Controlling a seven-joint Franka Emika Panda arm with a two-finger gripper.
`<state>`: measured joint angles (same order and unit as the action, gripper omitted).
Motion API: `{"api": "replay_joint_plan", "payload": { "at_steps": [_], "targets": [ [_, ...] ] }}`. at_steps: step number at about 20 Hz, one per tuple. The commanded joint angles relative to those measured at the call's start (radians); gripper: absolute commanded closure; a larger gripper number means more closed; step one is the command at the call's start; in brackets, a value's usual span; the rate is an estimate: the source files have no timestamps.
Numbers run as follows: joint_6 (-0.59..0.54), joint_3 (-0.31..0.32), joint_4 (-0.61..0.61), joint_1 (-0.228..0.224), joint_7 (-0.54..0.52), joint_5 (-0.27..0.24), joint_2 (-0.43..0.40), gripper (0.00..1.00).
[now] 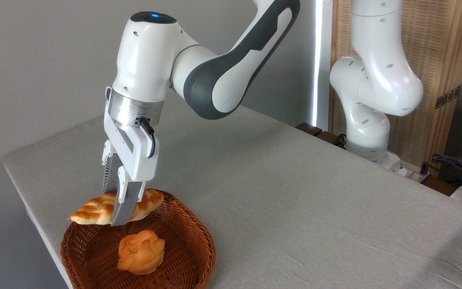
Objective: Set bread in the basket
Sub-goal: 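Lower the braided roll into the basket beside the round bun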
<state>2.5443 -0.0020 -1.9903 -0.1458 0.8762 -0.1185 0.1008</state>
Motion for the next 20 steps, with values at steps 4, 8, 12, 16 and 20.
{"api": "replay_joint_plan", "payload": {
  "at_steps": [4, 8, 12, 16, 20],
  "targets": [
    [0.016, 0.008, 0.011, -0.003, 0.003, -0.017, 0.017, 0.03],
    [0.016, 0.008, 0.013, -0.003, 0.003, -0.017, 0.023, 0.03],
    [0.016, 0.008, 0.013, -0.003, 0.003, -0.017, 0.025, 0.03],
    [0.016, 0.008, 0.013, -0.003, 0.001, -0.017, 0.025, 0.03],
    [0.013, 0.007, 0.024, -0.003, -0.06, -0.01, 0.019, 0.05]
  ]
}}
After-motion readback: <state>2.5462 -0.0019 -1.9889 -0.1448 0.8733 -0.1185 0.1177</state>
